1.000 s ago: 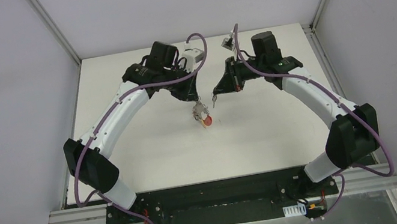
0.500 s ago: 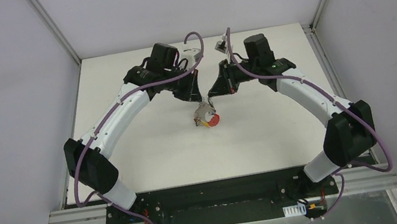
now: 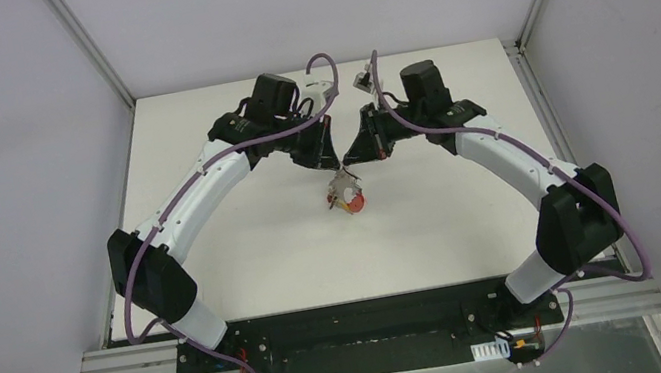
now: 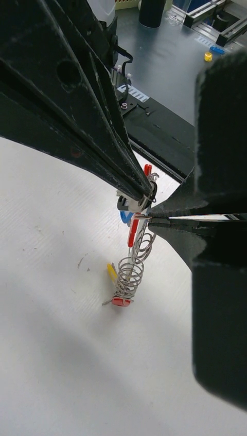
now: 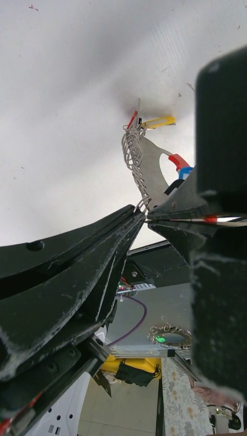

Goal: Put the keys on the keyring

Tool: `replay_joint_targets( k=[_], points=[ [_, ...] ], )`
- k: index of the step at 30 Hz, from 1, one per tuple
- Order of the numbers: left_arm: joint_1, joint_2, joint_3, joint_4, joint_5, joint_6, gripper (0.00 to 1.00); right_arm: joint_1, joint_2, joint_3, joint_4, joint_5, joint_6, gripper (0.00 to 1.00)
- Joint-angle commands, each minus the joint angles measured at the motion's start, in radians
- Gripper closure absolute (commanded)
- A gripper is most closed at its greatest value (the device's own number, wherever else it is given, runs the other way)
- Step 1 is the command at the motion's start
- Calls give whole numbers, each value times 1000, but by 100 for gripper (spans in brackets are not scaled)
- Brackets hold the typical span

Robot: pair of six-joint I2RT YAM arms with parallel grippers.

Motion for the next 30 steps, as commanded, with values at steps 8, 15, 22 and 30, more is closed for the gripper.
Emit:
replay_joint_targets(
  k=[8, 15, 22, 30],
  points=[
    [-11, -57, -7, 36, 51, -12, 100, 14, 9, 6, 25, 32, 6, 100],
    [-11, -62, -22, 36, 59, 3, 100, 8, 2, 20, 12, 40, -5, 100],
    [-11, -61, -23, 39, 72, 3, 100, -2, 5, 18, 20, 33, 5, 100],
    [-11, -57, -20, 37, 70, 6, 100, 10, 15, 7, 27, 25, 11, 100]
  ],
)
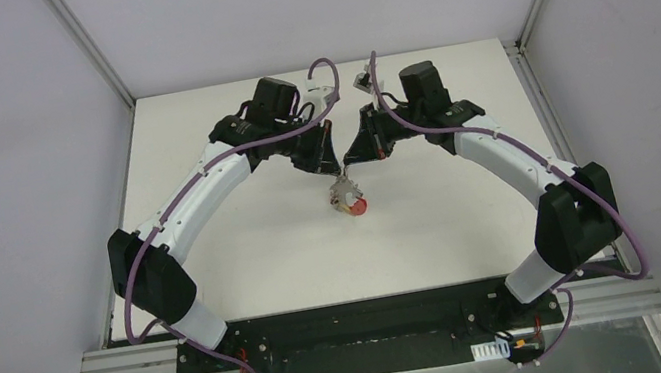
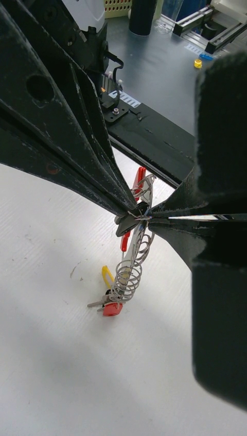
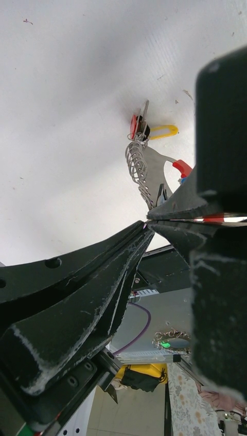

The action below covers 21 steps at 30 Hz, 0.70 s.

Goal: Put the keys on the keyring

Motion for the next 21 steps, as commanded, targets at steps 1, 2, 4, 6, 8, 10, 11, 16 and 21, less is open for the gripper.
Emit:
replay_joint_targets(
  k=[1, 2, 4, 6, 8, 10, 11, 16, 21],
  points=[
    [-11, -51, 10, 32, 34, 8, 100, 11, 4, 13, 28, -15, 9, 100],
    [-11, -50, 12, 32, 32, 9, 100, 13, 5, 12, 27, -15, 8, 100],
    [-11, -50, 12, 30, 31, 9, 100, 15, 4, 10, 24, -16, 4, 100],
    [-11, -50, 13, 29, 27, 10, 100, 16, 5, 7, 25, -28, 1, 100],
    [-11, -50, 13, 27, 25, 13, 100, 15, 1, 3, 27, -37, 0, 100],
    [-11, -49, 13, 29, 27, 11, 100, 16, -2, 1, 27, -31, -2, 100],
    [-11, -49, 14, 29, 27, 11, 100, 16, -1, 0, 26, -27, -2, 100],
    [-11, -50, 16, 29, 32, 10, 100, 15, -2, -3, 18, 10, -9, 100],
    [-11, -52, 15, 31, 35, 8, 100, 16, 1, -3, 11, 37, -13, 100]
  ],
)
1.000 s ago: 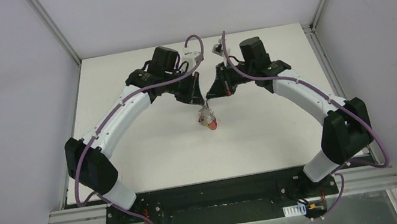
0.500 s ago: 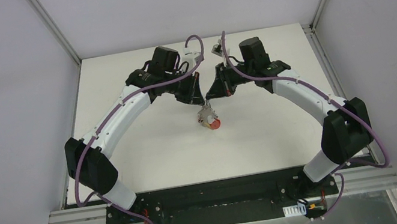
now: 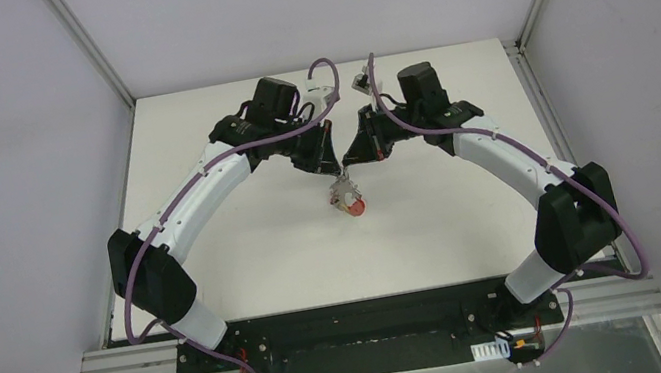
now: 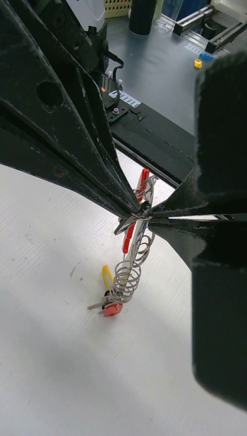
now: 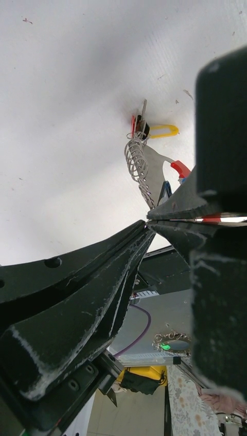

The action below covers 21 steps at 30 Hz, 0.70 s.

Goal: Put the keys on the keyring

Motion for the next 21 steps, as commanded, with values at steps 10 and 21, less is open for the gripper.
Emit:
replay_joint_targets(
  k=[10, 21],
  points=[
    [-11, -52, 21, 31, 38, 5, 100, 13, -2, -3, -7, 80, -26, 100],
    [-11, -25, 54, 10, 6, -11, 100, 17, -14, 1, -17, 78, -35, 100]
  ],
)
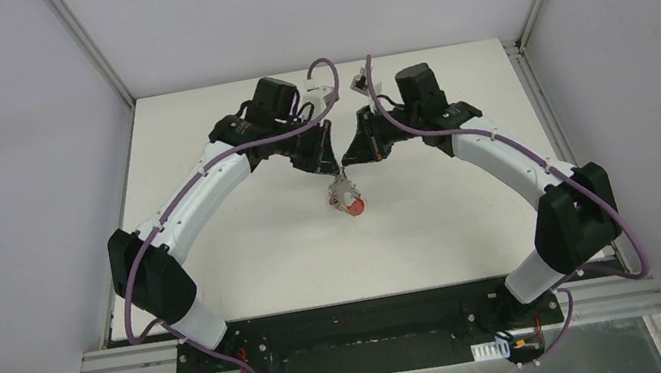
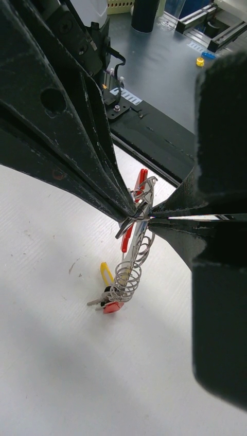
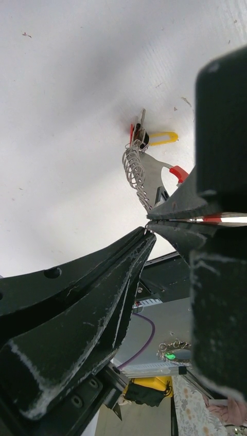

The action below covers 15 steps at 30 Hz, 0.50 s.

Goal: Put the keys on the keyring

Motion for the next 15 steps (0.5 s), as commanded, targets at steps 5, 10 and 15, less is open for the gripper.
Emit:
replay_joint_targets(
  k=[5, 10, 15],
  points=[
    [-11, -23, 55, 12, 5, -11, 100, 7, -13, 2, -15, 19, -28, 100],
    [-10, -24, 54, 14, 12, -11, 100, 8, -12, 1, -17, 32, -31, 100],
    [-9, -26, 46, 15, 28, -7, 100, 8, -11, 7, -18, 44, -24, 100]
  ],
)
